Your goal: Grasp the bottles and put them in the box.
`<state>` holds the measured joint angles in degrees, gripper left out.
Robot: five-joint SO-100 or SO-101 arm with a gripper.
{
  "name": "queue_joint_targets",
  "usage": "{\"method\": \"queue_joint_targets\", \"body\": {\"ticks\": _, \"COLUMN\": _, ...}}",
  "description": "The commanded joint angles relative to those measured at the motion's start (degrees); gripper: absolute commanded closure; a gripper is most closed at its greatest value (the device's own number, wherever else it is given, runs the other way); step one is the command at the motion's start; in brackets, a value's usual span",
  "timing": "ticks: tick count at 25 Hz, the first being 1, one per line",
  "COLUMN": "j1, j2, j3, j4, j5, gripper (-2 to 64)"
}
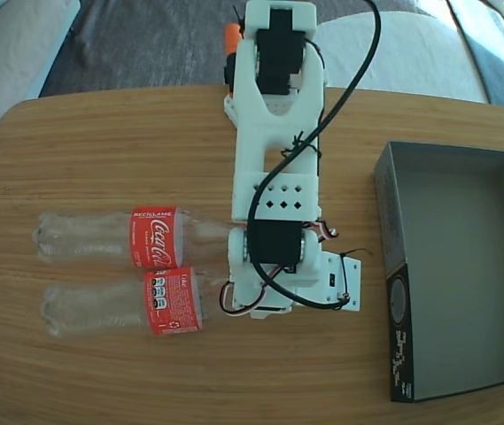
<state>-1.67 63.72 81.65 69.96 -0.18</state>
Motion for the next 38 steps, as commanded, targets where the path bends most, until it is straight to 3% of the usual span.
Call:
{"method": "queue_joint_targets", "body": {"ticks": 1, "j1": 0.09, "j2": 2.02, "j3": -0.79, "j4": -0.88, "j5": 0.44, "gripper": 49.8}}
{"method": "queue_joint_targets", "body": {"ticks": 12, "j1": 0.09, "j2": 2.11, "j3": -3.16, "j4": -0.97, "j5": 0.18, "gripper": 50.7}}
{"method": "queue_joint_targets", "body": {"ticks": 23, "j1": 2.02, "j2": 2.11, "j3": -12.74, "j4": -0.26, "j5": -0.18, "gripper": 50.7}}
{"method": "queue_joint_targets", "body": {"ticks": 30, "j1": 4.31, "j2": 2.11, "j3": -23.64, "j4": 5.89, "j5": -7.56, "gripper": 55.0}}
{"method": "queue_joint_targets", "body": {"ticks": 38, "j1": 5.10, "j2": 2.11, "j3": -33.84, "j4": 14.06, "j5": -9.14, "gripper": 56.9}}
